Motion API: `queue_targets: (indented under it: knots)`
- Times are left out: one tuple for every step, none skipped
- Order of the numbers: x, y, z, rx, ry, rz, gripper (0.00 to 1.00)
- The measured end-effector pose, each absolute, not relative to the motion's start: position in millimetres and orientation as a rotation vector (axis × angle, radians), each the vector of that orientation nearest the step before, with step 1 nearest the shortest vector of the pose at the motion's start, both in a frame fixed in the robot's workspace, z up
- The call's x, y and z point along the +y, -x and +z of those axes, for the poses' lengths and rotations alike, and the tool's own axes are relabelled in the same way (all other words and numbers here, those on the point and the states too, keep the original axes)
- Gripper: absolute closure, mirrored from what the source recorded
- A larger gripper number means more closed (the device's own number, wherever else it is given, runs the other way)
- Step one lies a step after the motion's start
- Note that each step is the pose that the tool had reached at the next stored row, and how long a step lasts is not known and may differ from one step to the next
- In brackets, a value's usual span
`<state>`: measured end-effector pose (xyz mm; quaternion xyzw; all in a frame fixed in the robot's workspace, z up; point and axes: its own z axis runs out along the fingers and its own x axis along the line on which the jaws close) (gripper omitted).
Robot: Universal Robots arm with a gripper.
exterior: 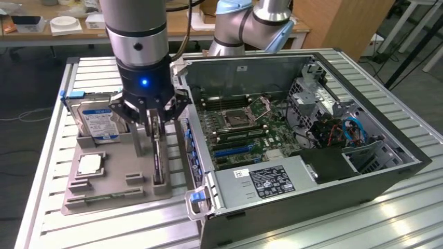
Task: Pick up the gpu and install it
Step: 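Pick up the gpu and move the gpu toward the slot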
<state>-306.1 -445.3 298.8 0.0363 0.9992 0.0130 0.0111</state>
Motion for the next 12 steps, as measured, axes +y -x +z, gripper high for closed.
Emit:
queue_targets:
  knots:
    - [-446.0,306.1,297.1,3.117,-0.113,0.040,0.64]
    - [-446.7,306.1,295.2,3.117,-0.113,0.041,0.64]
    - [-447.5,306.1,293.4,3.117,-0.113,0.041,0.64]
    - [-448.2,306.1,291.6,3.117,-0.113,0.041,0.64]
    - [-448.9,306.1,289.7,3.117,-0.113,0.041,0.64]
    - [-449.6,306.1,287.9,3.117,-0.113,0.041,0.64]
    - [-450.3,306.1,286.1,3.117,-0.113,0.041,0.64]
    - [-450.9,306.1,284.3,3.117,-0.113,0.041,0.64]
    - [-451.6,306.1,282.4,3.117,-0.113,0.041,0.64]
    - [-452.3,306.0,280.7,3.117,-0.113,0.041,0.64]
    - [-453.0,306.1,278.9,3.117,-0.113,0.041,0.64]
    - [-453.8,306.0,276.9,3.117,-0.113,0.041,0.64]
